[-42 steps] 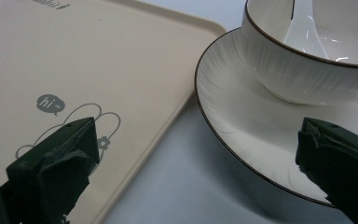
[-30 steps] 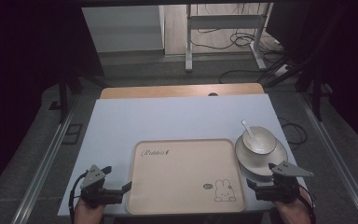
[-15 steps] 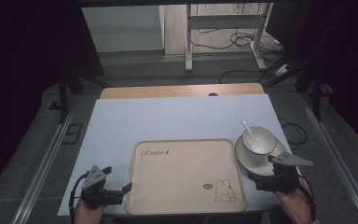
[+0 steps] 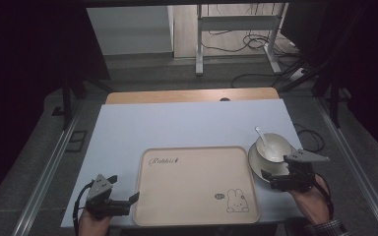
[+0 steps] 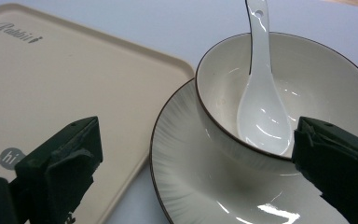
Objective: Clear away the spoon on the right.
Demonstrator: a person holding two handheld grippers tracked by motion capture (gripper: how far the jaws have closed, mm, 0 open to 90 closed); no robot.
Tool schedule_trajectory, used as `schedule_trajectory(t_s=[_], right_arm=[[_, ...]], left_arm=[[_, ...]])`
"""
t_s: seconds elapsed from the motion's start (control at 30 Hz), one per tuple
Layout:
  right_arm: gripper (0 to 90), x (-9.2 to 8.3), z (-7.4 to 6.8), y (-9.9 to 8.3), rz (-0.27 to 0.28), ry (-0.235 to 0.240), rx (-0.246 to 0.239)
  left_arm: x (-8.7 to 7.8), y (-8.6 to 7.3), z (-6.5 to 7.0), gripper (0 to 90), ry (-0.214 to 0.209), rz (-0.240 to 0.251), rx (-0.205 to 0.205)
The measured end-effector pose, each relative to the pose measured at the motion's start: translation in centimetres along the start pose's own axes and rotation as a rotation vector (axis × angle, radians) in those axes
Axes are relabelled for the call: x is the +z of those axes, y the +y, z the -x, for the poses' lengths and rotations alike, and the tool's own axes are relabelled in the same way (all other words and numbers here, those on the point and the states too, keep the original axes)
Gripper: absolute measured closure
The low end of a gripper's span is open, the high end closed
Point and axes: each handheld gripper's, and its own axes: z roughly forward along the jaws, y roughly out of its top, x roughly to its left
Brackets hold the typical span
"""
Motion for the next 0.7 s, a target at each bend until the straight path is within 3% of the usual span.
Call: schedule_trajectory(t_s=[0.2,0.4,0.7], right_arm=[[0.0,0.6,0.5,0.7,-0.018,0.005,0.019],[0.0,0.8,0.9,1.6,-0.02,0.002,0.007],[16.9,1.5,2.1,2.9,-0.053,-0.011,0.013]], left_arm=[[0.0,0.0,0.0,0.0,0.003,0.0,0.0],[0.0,0.0,0.0,0.0,0.004,0.0,0.001],[-0.1,0.0,0.0,0.0,0.008,0.002,0.002]])
